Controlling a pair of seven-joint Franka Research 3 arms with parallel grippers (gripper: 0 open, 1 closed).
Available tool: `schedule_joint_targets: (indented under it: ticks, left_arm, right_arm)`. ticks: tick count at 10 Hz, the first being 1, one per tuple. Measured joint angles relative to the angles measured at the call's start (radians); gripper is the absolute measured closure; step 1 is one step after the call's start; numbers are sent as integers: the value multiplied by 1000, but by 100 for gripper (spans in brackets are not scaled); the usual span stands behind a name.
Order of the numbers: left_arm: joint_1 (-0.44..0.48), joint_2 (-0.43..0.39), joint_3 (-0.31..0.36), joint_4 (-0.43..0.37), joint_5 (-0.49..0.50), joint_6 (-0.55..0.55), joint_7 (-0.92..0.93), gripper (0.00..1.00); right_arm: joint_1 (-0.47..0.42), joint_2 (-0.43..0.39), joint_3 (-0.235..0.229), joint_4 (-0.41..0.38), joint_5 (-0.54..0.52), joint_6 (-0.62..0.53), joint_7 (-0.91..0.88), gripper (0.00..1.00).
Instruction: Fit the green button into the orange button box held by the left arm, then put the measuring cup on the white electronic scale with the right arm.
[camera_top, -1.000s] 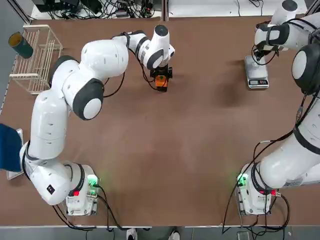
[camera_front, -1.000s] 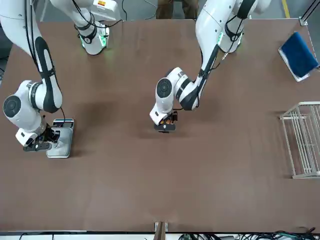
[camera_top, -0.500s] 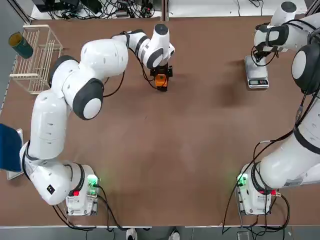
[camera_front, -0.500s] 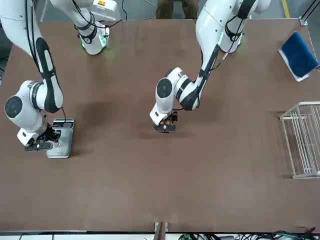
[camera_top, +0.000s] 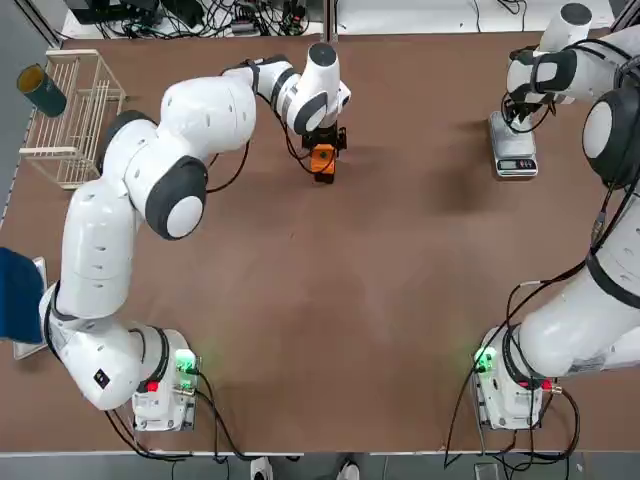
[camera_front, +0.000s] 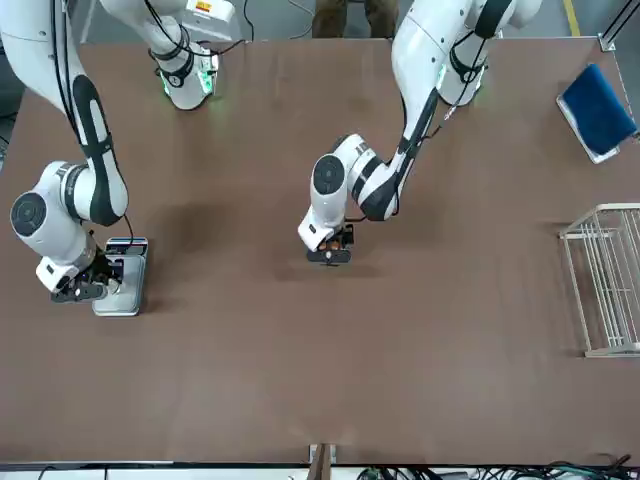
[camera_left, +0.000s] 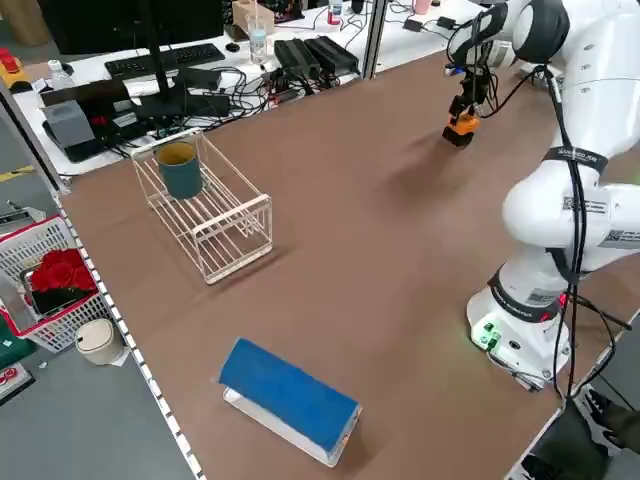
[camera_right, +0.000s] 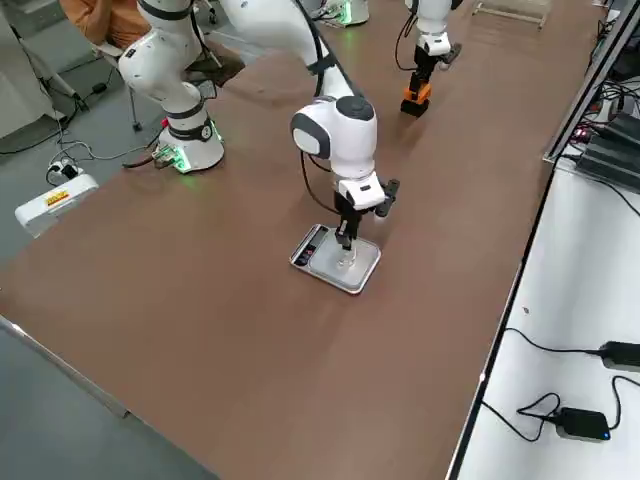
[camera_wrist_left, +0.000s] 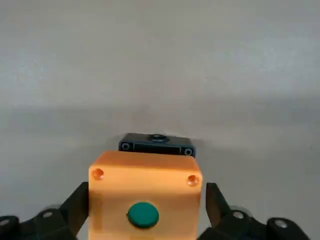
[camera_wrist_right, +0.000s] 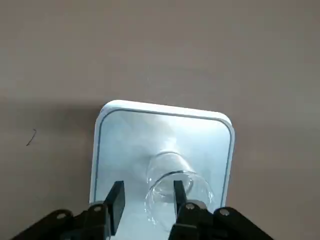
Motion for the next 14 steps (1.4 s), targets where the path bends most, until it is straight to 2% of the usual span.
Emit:
schedule_joint_targets:
  ticks: [3, 10, 14]
  left_arm:
    - [2, -2, 0, 6, 0, 0, 0, 1]
    - [4, -5, 4, 9, 0, -7, 0, 1]
    - [9, -11, 5, 44, -1, -34, -1, 4]
  right_arm:
    - [3, 0, 1, 2, 0, -21, 0, 49]
    - [11, -22, 5, 31, 0, -93, 1, 48]
    - [23, -55, 5, 57, 0, -136, 2, 46]
